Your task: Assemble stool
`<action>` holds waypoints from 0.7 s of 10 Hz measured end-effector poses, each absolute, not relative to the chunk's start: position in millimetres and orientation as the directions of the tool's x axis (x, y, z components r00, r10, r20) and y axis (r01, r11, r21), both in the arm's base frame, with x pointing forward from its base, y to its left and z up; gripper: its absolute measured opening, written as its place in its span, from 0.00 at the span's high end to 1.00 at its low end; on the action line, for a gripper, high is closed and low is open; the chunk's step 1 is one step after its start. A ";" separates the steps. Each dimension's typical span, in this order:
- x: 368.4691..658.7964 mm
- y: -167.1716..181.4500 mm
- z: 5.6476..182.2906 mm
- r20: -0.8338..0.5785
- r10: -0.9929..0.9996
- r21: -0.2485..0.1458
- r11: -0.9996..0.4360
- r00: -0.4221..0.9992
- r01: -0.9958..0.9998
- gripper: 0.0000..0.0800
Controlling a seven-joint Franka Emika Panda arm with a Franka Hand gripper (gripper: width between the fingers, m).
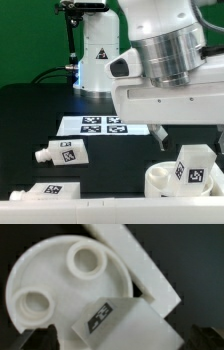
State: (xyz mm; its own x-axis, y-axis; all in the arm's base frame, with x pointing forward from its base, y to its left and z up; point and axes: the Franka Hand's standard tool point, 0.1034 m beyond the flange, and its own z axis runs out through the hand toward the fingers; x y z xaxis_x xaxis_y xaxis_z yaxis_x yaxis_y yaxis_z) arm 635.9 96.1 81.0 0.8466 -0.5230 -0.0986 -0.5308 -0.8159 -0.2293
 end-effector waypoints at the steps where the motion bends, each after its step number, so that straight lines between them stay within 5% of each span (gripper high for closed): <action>1: 634.8 98.7 81.6 -0.060 -0.393 -0.211 -0.894 0.918 -0.396 0.19; 3: 638.5 100.8 90.0 0.044 0.064 -0.150 -0.986 0.997 0.070 0.19; 7: 638.8 97.2 89.1 0.081 0.387 -0.104 -0.913 0.918 0.394 0.19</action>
Offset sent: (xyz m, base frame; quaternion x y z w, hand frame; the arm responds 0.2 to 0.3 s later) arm 0.0000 0.0000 0.0000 0.0000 0.0000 -0.1938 0.9810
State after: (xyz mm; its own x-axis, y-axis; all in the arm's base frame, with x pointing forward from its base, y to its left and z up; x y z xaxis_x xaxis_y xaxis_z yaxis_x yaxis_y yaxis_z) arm 638.8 97.2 89.1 0.9183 0.3875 0.0808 0.3944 -0.9130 -0.1042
